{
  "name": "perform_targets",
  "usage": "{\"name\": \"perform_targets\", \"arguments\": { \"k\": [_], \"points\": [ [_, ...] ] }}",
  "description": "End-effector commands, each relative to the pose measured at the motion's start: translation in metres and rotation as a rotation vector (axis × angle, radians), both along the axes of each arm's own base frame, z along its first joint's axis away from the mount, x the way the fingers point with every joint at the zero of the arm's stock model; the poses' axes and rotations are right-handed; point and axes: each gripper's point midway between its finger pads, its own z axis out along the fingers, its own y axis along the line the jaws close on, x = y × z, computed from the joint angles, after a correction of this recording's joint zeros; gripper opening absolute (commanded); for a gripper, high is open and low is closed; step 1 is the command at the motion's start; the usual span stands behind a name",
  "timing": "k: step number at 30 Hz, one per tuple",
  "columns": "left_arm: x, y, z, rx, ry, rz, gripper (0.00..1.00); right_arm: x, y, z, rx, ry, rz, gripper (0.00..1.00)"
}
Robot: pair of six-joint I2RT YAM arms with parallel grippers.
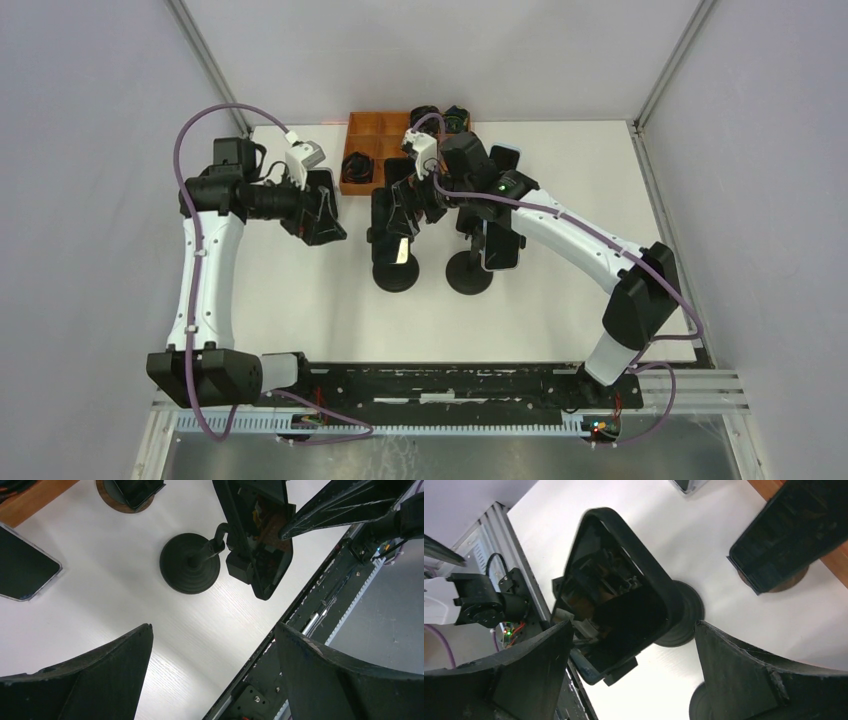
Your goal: Remove the phone from the phone stand
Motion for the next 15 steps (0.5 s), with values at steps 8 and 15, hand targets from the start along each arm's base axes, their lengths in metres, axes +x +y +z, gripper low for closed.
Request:
{"name": "perform_targets", "arguments": {
  "k": [8, 15],
  "points": [
    [-0.021, -0.005, -0.009, 0.018, 0.002, -0.131, 0.9, -0.01, 0.031, 0.026, 0.188, 0.019, 0.104, 0.88],
    [-0.027, -0.009, -0.016, 0.016, 0.005, -0.178, 0.86, -0.013, 0.035, 0.017, 0.206, 0.051, 0.116, 0.69]
  ]
}}
